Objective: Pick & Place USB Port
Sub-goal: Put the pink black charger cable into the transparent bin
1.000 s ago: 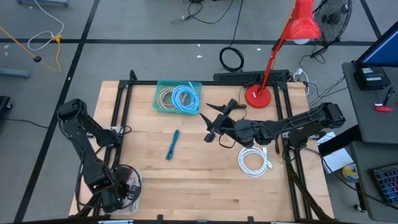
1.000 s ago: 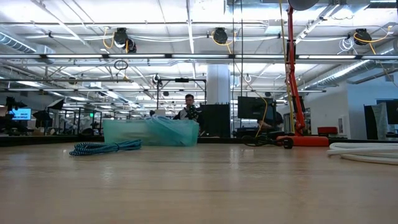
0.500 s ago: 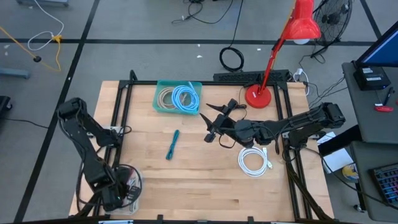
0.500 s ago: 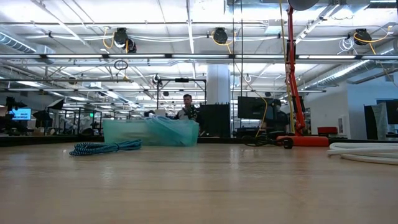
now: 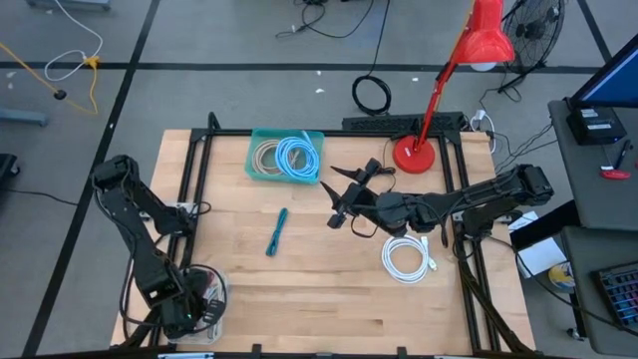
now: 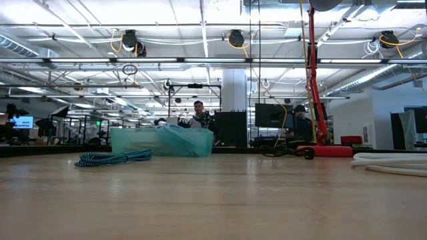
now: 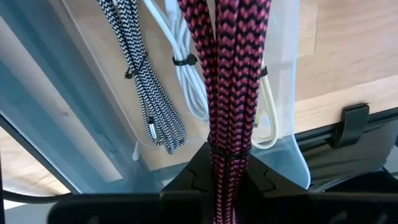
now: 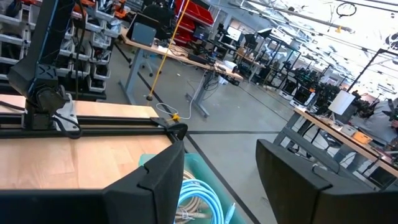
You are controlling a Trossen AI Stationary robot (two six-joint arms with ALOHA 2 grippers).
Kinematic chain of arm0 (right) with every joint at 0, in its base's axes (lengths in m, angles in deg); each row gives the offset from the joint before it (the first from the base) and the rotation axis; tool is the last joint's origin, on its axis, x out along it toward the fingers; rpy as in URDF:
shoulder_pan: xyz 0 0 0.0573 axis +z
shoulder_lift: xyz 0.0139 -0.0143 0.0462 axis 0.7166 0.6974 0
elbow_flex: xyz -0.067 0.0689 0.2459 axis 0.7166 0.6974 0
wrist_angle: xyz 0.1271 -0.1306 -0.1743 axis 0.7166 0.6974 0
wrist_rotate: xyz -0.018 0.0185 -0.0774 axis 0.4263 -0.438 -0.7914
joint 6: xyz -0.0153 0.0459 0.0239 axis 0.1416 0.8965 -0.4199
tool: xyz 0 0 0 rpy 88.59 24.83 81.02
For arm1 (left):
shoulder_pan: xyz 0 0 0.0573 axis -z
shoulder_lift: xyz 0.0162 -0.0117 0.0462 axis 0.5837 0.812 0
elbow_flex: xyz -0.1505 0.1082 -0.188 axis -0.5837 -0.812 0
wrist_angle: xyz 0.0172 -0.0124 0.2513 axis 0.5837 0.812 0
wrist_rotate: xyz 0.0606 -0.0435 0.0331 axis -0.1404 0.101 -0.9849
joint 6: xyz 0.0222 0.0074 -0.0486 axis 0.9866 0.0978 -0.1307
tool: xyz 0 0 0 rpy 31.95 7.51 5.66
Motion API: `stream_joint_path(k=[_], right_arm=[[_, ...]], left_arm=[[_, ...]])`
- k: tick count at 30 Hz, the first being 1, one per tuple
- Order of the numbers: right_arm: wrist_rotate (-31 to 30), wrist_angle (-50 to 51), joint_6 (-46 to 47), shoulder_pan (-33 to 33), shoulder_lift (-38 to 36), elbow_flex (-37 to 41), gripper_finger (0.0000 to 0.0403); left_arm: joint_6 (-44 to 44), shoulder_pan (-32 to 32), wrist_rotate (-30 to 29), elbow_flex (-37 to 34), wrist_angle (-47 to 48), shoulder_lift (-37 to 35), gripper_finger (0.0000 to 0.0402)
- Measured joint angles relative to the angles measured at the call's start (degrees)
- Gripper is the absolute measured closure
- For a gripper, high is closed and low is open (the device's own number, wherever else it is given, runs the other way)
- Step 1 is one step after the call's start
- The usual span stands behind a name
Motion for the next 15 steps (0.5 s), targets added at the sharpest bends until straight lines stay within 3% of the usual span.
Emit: stream_joint_path(k=[15], right_arm=[[-0.09, 0.42, 0.11, 1.37, 0.00, 0.00, 0.0213]], left_arm=[[-0.22, -0.59, 1.19, 3.97, 2.24, 2.71, 0.0377]])
